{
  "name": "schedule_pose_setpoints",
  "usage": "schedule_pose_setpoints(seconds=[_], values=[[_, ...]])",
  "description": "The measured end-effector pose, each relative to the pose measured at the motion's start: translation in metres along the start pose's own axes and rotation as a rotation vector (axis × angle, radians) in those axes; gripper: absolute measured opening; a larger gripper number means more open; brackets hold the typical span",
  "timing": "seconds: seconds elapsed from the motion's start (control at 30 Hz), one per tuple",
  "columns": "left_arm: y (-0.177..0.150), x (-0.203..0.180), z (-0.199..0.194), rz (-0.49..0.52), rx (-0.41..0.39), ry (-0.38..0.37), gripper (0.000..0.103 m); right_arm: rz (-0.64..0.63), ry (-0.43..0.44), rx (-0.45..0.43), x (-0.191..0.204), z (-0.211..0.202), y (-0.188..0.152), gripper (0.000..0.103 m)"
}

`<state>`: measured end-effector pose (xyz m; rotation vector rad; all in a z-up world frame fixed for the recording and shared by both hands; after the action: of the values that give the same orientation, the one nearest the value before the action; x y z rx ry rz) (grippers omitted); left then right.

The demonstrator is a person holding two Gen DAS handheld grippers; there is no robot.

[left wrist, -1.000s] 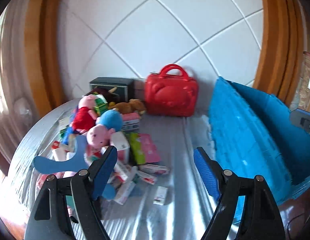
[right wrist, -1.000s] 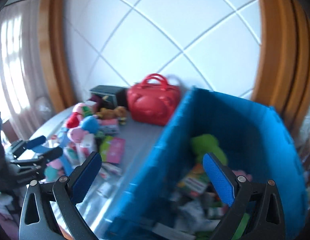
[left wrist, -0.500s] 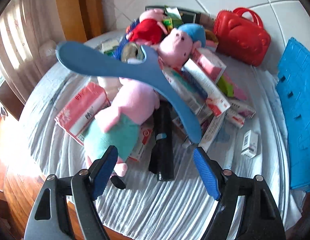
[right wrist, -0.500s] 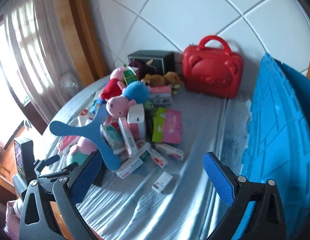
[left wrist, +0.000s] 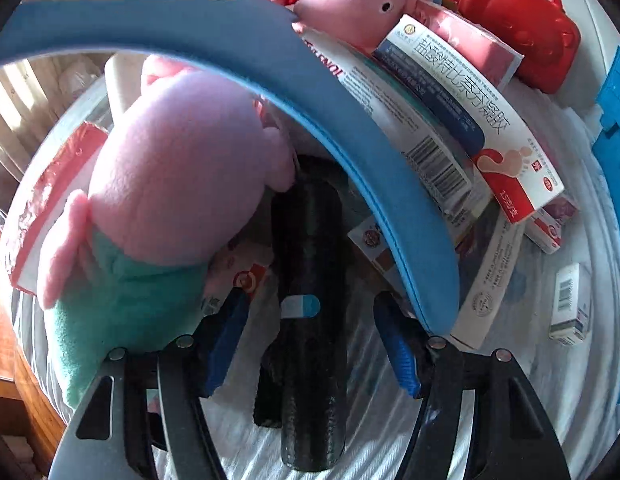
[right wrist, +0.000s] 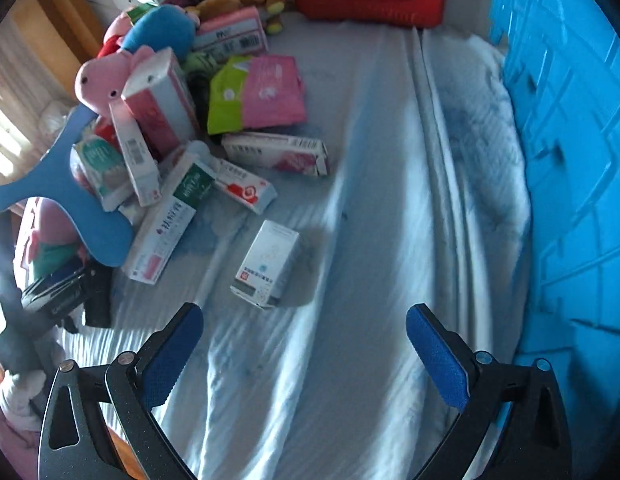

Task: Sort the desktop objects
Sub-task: 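Grasp the black rolled bag with the left tool while the right grasps a white medicine box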

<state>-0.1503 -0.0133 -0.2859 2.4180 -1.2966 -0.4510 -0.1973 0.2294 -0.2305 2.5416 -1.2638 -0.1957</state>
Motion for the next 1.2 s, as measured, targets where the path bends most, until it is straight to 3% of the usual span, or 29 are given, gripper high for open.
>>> schedule_pose_setpoints(seconds=[0.1, 0.23, 0.27, 0.3, 0.33, 0.37, 0.4, 0.63, 0.73, 0.83, 0.93, 1.13, 1.2], values=[[0.001, -0.004, 0.008, 0.031, 0.011, 0.050, 0.068, 0.005, 0.012, 0.014, 0.007, 0.011, 0.001, 0.103], [-0.007, -0.011, 0.009, 0.050, 0.027, 0.051, 0.070, -0.017, -0.007, 0.012, 0.017, 0.019, 0.004, 0.101], [-0.011, -0.014, 0.006, 0.048, 0.027, 0.033, 0.066, -0.025, -0.020, 0.011, 0.019, 0.020, 0.004, 0.086], [-0.019, -0.017, 0.003, 0.032, 0.039, -0.010, 0.050, -0.032, -0.025, 0.010, 0.021, 0.021, 0.004, 0.074], [-0.027, -0.018, 0.004, 0.005, 0.061, -0.046, 0.043, -0.035, -0.022, 0.012, 0.023, 0.022, 0.004, 0.053], [-0.034, -0.018, 0.006, -0.022, 0.078, -0.088, 0.040, -0.038, -0.007, 0.019, 0.025, 0.023, 0.003, 0.049], [-0.034, -0.018, 0.005, -0.018, 0.042, -0.096, 0.040, -0.041, 0.002, 0.022, 0.027, 0.024, 0.003, 0.049], [-0.023, -0.017, 0.017, 0.002, 0.012, -0.080, 0.040, -0.047, 0.013, 0.033, 0.032, 0.040, 0.008, 0.053], [-0.035, -0.017, 0.013, -0.008, 0.022, -0.079, 0.032, -0.052, 0.009, 0.043, 0.033, 0.046, 0.005, 0.063], [-0.056, -0.015, 0.004, -0.034, 0.043, -0.083, 0.030, -0.062, 0.008, 0.032, 0.033, 0.049, 0.001, 0.063], [-0.078, -0.021, -0.013, -0.024, 0.044, -0.100, 0.030, -0.100, -0.018, 0.019, 0.034, 0.049, -0.004, 0.039], [-0.108, -0.039, -0.061, 0.004, -0.019, -0.129, 0.030, -0.130, 0.026, -0.036, 0.037, 0.017, -0.011, 0.030], [-0.088, -0.049, -0.070, 0.018, -0.052, -0.133, 0.030, -0.144, 0.043, -0.072, 0.037, -0.003, -0.010, 0.030]])
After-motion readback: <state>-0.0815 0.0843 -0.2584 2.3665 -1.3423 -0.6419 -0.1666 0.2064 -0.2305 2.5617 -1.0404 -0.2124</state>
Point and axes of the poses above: each gripper's, at about its wrist camera, not at the fingertips, and z roughly the way its jaws point, x to its left, y to its top, the point moved 9 cm from there along z, roughly the way its jaws point, and after that the axes turned 9 degrees about -y, right-handed, at the moved point
